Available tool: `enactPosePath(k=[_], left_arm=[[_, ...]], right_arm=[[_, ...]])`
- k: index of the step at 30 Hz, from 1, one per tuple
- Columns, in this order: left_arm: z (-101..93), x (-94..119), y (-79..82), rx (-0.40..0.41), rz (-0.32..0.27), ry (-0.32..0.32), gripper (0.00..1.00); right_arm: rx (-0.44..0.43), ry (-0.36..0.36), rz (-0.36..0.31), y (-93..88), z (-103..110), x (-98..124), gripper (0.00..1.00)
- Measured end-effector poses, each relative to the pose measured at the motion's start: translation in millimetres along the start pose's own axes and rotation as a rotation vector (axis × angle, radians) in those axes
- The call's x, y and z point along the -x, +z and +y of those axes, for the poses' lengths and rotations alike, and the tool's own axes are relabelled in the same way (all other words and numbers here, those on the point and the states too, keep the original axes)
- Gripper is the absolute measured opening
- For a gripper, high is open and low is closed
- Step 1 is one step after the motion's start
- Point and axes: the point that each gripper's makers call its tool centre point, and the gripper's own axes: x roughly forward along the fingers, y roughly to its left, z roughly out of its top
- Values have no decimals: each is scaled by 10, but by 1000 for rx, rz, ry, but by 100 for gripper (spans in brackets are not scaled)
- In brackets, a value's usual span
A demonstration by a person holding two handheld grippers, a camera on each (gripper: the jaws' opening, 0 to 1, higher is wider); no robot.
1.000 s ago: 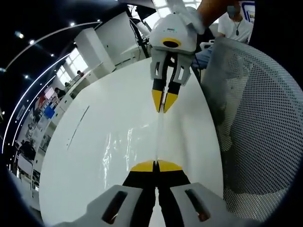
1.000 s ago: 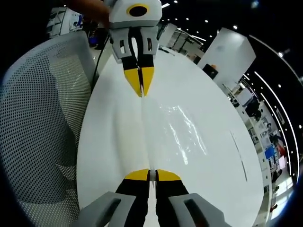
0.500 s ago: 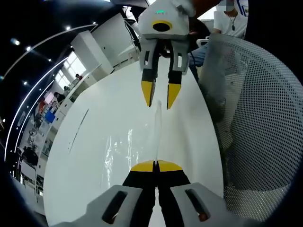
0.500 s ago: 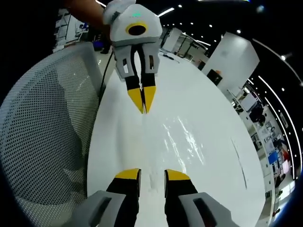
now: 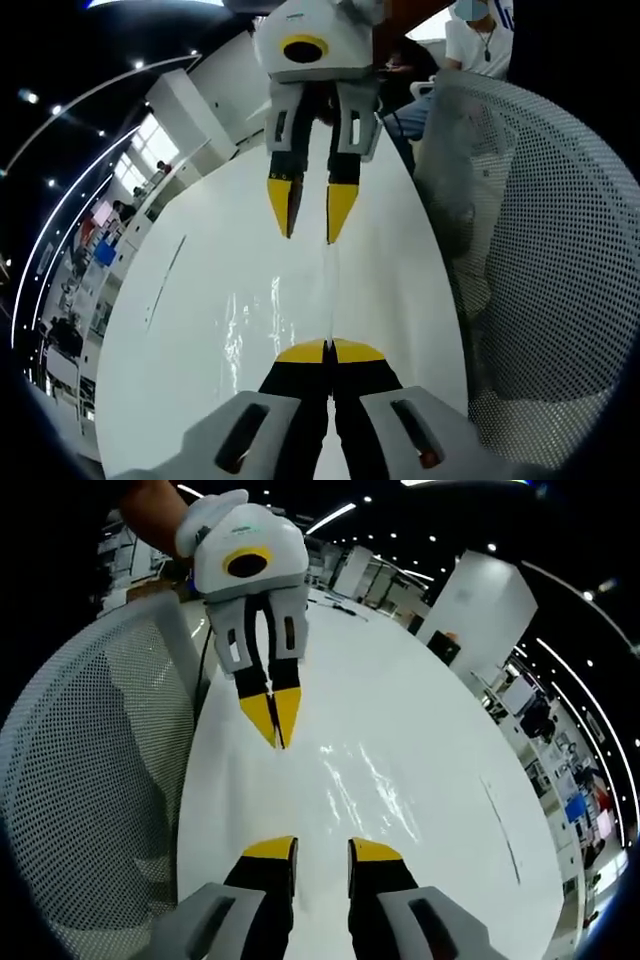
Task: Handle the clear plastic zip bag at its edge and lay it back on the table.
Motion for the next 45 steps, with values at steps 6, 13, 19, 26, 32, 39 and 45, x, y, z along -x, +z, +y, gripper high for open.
enactPosePath(k=[6, 13, 19, 26, 32, 39, 45], left_arm=[[-9, -6, 28, -3, -5, -1, 0], [-26, -10, 49, 9, -11, 1, 0], [-60, -60, 49, 7, 3, -9, 0], [-54, -78, 111, -5, -6, -8, 0], [-34, -83, 158, -8, -23, -6, 0], [-14, -104, 179, -5, -39, -10, 0], [13, -110, 181, -7, -45, -8, 0]], right_arm=[[-3, 4, -1, 29, -3, -74, 16], [-16, 23, 22, -34, 52, -182, 16], [-29, 36, 42, -80, 126, -214, 15], [-43, 47, 76, -142, 142, -247, 14], [-37, 48, 95, -177, 132, -263, 12], [-30, 51, 106, -207, 132, -263, 0], [-24, 54, 109, -207, 136, -247, 0]])
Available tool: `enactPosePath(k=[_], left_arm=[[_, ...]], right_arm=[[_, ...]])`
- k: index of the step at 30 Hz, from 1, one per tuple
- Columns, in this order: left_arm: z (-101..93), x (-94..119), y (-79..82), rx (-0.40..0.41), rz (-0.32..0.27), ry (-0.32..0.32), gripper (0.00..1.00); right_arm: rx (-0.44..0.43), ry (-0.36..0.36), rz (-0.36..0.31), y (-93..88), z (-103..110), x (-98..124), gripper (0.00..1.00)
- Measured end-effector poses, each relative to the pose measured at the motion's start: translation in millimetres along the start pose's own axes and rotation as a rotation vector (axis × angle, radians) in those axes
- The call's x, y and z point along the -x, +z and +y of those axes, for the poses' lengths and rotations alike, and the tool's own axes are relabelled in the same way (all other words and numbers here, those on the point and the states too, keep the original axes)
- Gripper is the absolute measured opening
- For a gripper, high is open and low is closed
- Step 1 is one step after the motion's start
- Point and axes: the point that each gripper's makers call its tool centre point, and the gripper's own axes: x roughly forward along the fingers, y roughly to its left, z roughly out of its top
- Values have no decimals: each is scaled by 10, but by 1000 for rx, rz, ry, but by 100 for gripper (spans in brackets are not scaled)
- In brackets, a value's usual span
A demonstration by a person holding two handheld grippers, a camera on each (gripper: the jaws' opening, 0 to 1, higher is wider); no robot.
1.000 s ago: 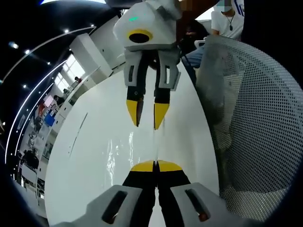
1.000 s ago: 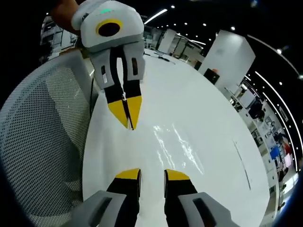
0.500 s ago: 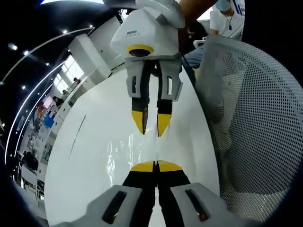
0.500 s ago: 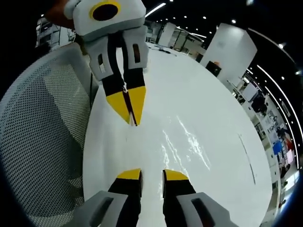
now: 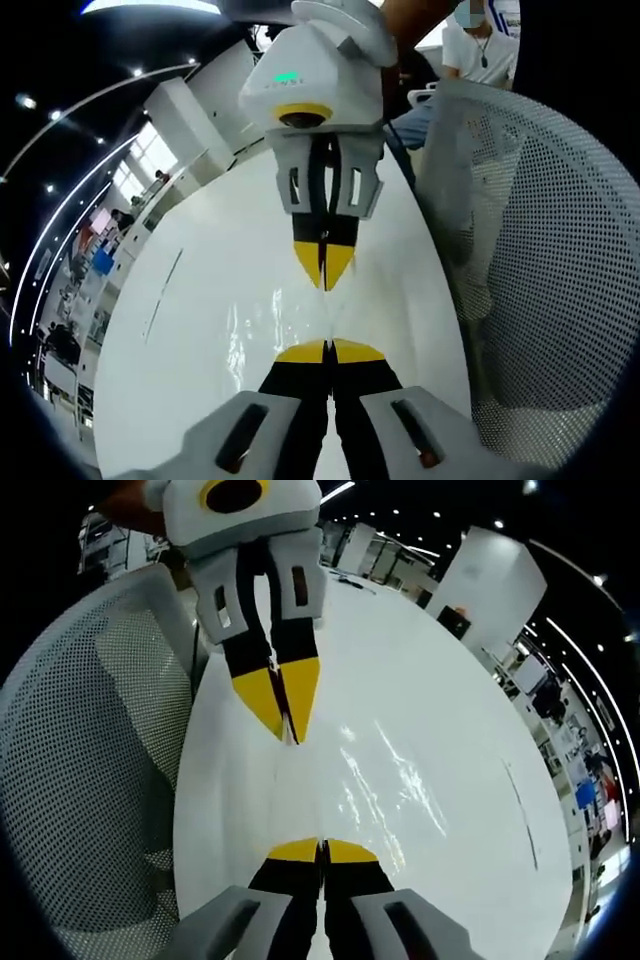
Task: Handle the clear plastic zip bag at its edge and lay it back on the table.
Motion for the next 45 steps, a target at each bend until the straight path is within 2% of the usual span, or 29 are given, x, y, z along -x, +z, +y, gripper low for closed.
enactPosePath(k=[15, 22, 36, 39, 45], left_arm=[[109, 44, 6, 5, -9, 24, 0], [163, 104, 74, 14, -29, 39, 9], [82, 119, 174, -69, -30, 2, 15], [59, 143, 226, -75, -43, -10, 19], [45, 144, 284, -107, -49, -11, 15]], right_arm=[[-27, -17, -7, 34, -27, -5, 0], [-37, -22, -11, 40, -34, 1, 0], [-64, -18, -24, 50, -78, -20, 0], [-75, -17, -25, 68, -88, -32, 0], [-87, -14, -31, 138, -95, -45, 0]])
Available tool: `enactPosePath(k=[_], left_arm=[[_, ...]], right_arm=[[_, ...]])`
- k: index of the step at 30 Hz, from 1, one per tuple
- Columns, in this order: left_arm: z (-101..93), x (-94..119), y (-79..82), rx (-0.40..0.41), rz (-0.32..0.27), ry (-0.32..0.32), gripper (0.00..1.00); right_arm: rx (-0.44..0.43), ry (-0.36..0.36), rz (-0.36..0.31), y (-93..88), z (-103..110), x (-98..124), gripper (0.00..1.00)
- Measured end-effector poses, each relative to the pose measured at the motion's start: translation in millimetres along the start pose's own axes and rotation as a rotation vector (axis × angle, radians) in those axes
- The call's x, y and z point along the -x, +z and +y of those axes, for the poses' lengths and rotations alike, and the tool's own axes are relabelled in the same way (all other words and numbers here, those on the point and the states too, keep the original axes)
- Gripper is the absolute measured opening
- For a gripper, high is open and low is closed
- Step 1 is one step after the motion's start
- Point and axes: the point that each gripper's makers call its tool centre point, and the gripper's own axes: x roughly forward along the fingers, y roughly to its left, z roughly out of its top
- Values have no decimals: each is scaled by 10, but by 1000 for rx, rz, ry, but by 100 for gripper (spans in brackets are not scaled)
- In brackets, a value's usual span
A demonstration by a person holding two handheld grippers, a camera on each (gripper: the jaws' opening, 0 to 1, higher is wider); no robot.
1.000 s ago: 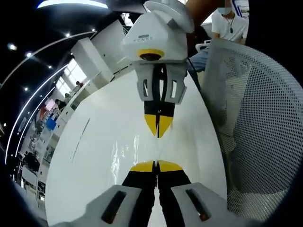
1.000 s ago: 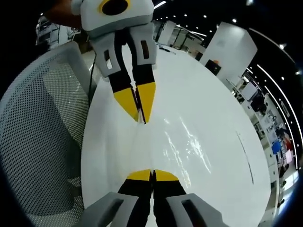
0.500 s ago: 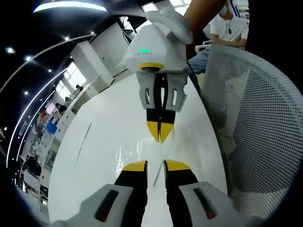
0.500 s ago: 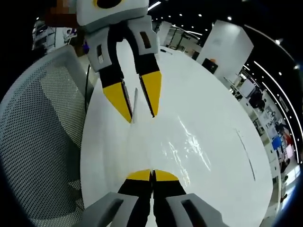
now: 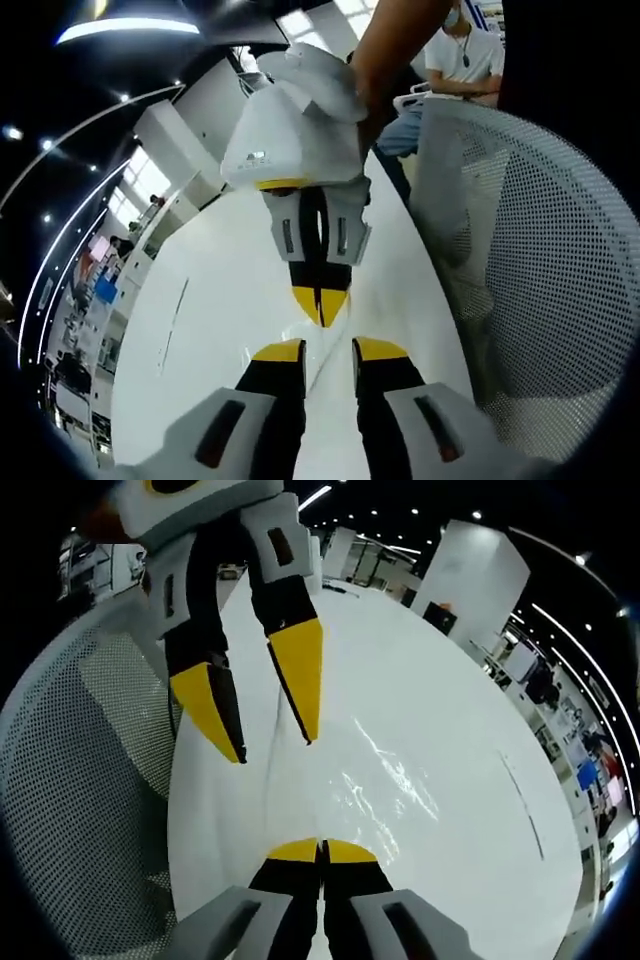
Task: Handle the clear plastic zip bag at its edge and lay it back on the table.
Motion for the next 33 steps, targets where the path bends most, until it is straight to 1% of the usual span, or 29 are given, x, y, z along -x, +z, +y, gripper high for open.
enactPosePath(k=[5, 8, 10, 12, 15, 17, 19, 20, 21, 22, 23, 24, 26, 33], left_arm=[[-49, -42, 34, -44, 8, -5, 11], [-81, -73, 85, -76, 0, -4, 10], [-88, -86, 109, -89, 3, 0, 6], [-81, -113, 116, -113, 13, 13, 4], [-65, -148, 71, -133, 44, 35, 3], [-69, -163, 46, -144, 60, 40, 4], [-40, -168, 13, -192, 90, 66, 4], [-48, -180, -8, -211, 102, 64, 4], [-49, -183, -6, -211, 102, 72, 4], [-30, -183, -1, -258, 110, 85, 4], [-12, -182, -2, -289, 118, 100, 3], [-46, -200, -27, -279, 124, 92, 3], [-55, -210, -50, -280, 136, 89, 2], [-43, -210, -130, -291, 163, 113, 0]], right_arm=[[-11, -1, -2, 45, -20, -22, 0], [-19, -4, -4, 74, -41, -16, 0], [-37, -3, -6, 93, -47, 0, 0], [-50, -4, -10, 102, -50, -11, 0], [-69, -4, -14, 126, -51, 1, 0], [-78, -4, -15, 134, -48, 13, 0], [-93, -1, -19, 158, -44, 26, 0], [-98, -2, -19, 169, -45, 28, 0], [-100, 0, -19, 174, -42, 26, 0], [-105, 1, -23, 190, -39, 31, 0], [-107, -1, -28, 204, -40, 39, 0], [-112, -3, -33, 216, -44, 41, 0], [-122, 0, -38, 230, -39, 42, 0], [-135, -7, -56, 291, -54, 105, 0]])
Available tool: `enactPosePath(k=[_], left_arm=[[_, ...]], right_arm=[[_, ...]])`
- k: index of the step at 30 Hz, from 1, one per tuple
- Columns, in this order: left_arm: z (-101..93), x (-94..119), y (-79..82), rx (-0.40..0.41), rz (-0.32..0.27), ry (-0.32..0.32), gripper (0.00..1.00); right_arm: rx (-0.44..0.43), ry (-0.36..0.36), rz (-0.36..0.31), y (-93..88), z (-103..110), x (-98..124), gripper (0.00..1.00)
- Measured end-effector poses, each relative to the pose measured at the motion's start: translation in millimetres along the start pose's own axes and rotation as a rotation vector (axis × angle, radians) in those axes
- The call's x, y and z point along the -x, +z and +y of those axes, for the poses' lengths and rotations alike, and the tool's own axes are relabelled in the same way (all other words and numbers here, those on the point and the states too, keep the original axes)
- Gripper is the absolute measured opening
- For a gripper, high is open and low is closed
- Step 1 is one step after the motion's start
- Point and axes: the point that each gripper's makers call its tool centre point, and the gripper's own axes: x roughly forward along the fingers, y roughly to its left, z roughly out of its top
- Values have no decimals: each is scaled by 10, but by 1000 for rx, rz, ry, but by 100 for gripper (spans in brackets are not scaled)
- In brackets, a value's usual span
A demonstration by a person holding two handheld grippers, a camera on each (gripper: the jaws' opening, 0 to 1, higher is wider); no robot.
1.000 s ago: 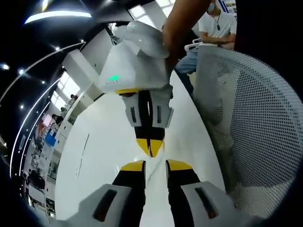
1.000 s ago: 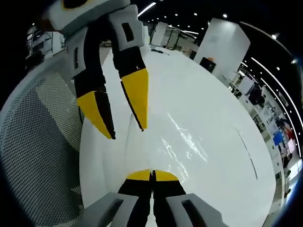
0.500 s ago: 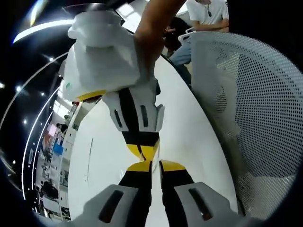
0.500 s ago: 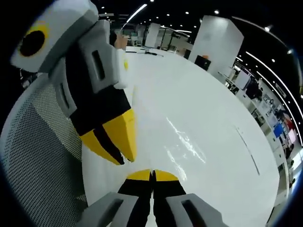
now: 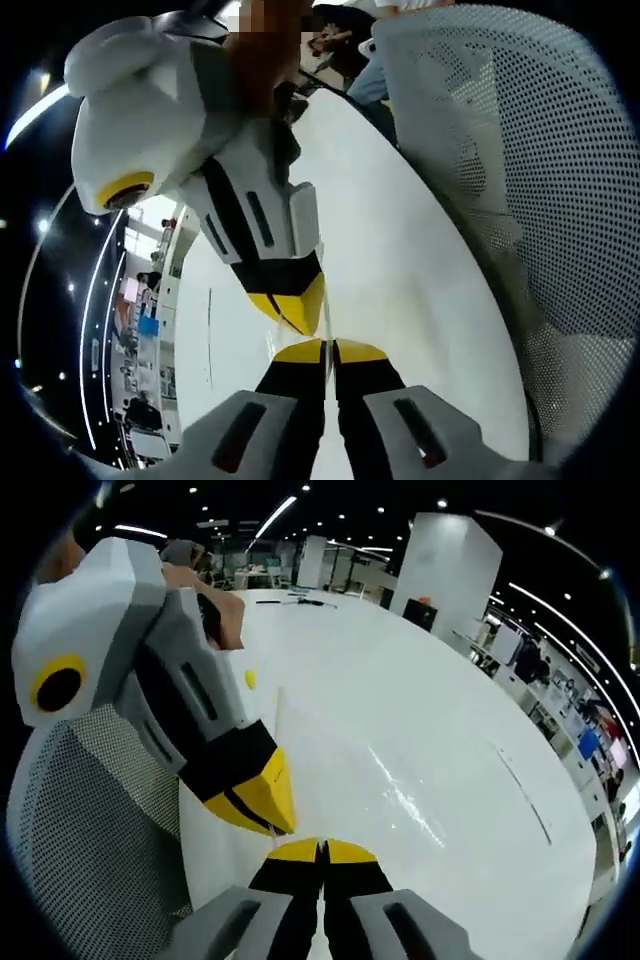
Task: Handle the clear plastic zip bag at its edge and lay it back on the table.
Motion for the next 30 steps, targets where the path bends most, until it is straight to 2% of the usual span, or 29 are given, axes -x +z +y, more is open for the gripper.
enactPosePath(k=[8, 30], left_arm=[[-11, -20, -45, -29, 10, 6, 0], [-39, -8, -98, 32, 19, 6, 0]], right_arm=[[-8, -37, -22, 68, -81, 78, 0], [-29, -118, -74, 193, -353, 238, 0]])
